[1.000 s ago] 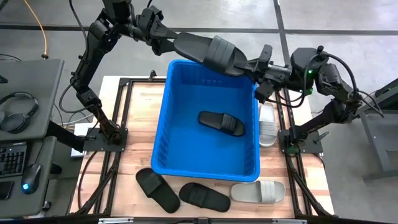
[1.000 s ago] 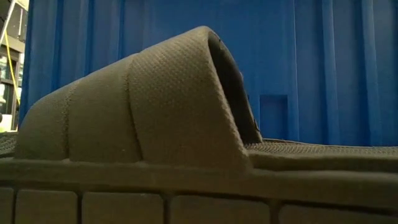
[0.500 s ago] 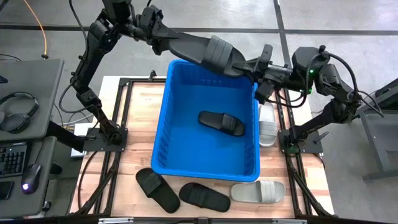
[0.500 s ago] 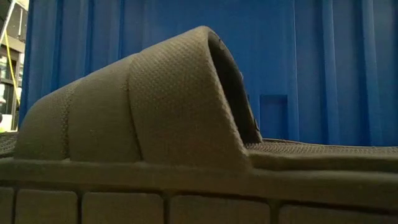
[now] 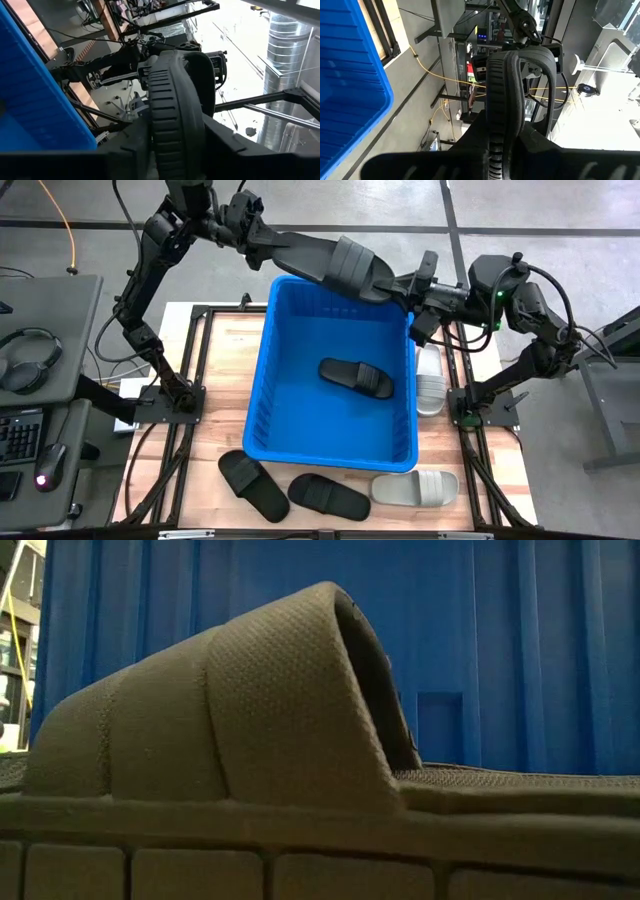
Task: Pick and place slides into bin
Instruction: Put the black slipper into the blue bin
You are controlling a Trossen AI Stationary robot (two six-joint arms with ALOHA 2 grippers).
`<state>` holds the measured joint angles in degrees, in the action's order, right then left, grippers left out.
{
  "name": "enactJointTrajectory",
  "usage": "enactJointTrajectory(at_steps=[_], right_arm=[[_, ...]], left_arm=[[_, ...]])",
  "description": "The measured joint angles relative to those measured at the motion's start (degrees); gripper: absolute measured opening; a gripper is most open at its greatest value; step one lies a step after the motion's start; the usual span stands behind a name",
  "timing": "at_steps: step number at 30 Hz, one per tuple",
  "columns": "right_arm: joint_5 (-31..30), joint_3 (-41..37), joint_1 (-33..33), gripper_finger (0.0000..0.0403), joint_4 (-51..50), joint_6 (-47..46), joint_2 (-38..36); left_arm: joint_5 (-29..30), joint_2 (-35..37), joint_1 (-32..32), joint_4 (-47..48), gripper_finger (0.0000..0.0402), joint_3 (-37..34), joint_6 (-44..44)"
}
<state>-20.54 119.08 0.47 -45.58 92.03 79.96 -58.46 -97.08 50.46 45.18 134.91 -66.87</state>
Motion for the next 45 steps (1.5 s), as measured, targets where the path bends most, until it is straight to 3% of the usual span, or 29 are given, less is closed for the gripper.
enactJointTrajectory(at_steps=[6,10,22,26,29,33,38,45], right_arm=[[-0.5,0.0,0.0,0.0005,0.3,0.2,0.0],[-0.8,0.0,0.0,0.0015,0.2,0.1,0.0],[-0.9,0.0,0.0,0.0161,0.4,0.0,-0.1],[-5.1,0.0,0.1,0.0193,1.7,0.9,-0.8],[-7.3,0.0,1.0,0.02,2.1,-0.5,-2.5],[-6.7,0.1,3.4,0.0197,2.6,-9.7,-5.8],[-5.9,0.1,5.0,0.0195,2.0,-20.0,-8.8],[-5.9,0.1,6.9,0.0195,1.7,-25.7,-11.0]], left_arm=[[1.9,0.0,0.1,0.1,0.0056,0.0,0.0],[2.6,0.0,0.1,0.1,0.0053,0.0,-0.7],[4.6,0.0,0.2,1.7,0.005,0.0,-0.8],[4.7,0.0,0.2,1.7,0.0053,0.0,-0.9],[6.2,0.0,0.2,1.7,0.0055,0.0,-0.8],[9.2,-0.2,0.2,2.6,0.0049,0.0,1.5],[11.2,-2.3,0.1,10.5,0.0051,0.0,7.3],[14.4,-6.9,-1.4,14.7,0.0049,0.0,14.8]])
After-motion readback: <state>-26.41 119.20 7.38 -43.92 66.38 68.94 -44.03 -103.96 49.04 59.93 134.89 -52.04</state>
